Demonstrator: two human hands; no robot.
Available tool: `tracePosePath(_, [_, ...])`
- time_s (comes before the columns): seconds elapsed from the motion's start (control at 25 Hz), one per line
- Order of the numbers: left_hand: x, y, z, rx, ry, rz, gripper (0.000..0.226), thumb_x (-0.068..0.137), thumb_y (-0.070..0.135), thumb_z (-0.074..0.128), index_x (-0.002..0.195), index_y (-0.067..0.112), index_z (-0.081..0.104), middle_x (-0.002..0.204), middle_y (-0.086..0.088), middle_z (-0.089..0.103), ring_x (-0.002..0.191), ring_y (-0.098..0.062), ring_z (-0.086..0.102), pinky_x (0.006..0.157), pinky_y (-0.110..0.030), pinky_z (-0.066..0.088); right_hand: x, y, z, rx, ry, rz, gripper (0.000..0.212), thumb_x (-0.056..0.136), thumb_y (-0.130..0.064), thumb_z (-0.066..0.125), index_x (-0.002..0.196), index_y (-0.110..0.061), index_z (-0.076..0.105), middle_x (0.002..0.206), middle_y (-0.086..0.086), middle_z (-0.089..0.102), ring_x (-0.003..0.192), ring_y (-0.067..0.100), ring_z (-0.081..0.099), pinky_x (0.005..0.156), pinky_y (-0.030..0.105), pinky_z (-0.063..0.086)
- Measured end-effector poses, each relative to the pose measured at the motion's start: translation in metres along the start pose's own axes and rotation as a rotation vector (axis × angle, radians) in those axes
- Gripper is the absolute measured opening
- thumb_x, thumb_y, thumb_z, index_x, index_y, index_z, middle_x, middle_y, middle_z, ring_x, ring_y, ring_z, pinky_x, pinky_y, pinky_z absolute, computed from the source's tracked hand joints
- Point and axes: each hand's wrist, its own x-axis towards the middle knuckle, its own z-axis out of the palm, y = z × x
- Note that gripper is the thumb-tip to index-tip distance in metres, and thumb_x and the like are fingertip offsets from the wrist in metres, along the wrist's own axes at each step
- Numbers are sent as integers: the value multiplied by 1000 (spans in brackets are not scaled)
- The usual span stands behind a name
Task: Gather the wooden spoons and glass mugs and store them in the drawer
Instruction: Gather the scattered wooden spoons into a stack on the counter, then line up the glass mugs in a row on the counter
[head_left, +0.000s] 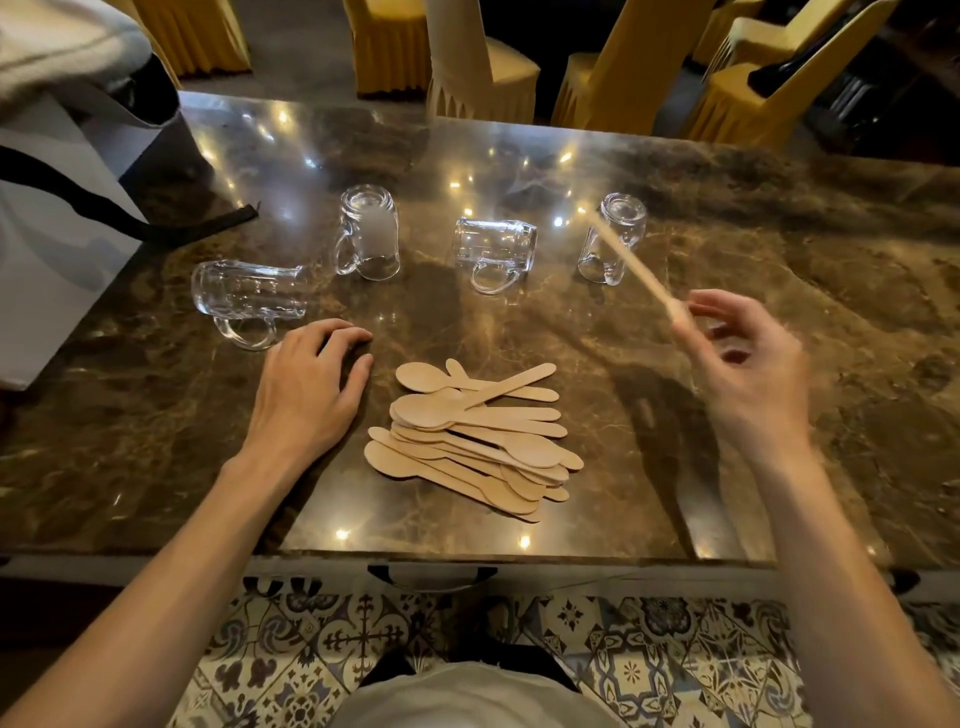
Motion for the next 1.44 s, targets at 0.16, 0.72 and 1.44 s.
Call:
tracePosePath(0.16, [-1,1,0,4,-4,0,33,92,27,53,120,12,60,122,-11,59,115,-28,50,96,-43,37,-38,-37,23,-44,-445,-228,29,80,-36,65,109,-33,62,93,-25,58,83,0,56,71,17,47])
tracePosePath(0.72, [-4,1,0,-42,9,1,33,92,26,53,121,13,60,124,-9,59,117,-26,51,99,-42,37,-56,-35,47,-148,-706,-251,32,82,-41,64,113,-32,61,116,-14,60,104,6,51,88,30,44])
tracePosePath(1.44, [42,4,-43,-315,207,-74,25,92,32,53,114,22,59,109,2,61,90,-10,56,75,-23,45,33,-12,46,91,-124,118,11,81,-28,70,88,-20,72,74,-11,66,58,-6,57,59,9,44])
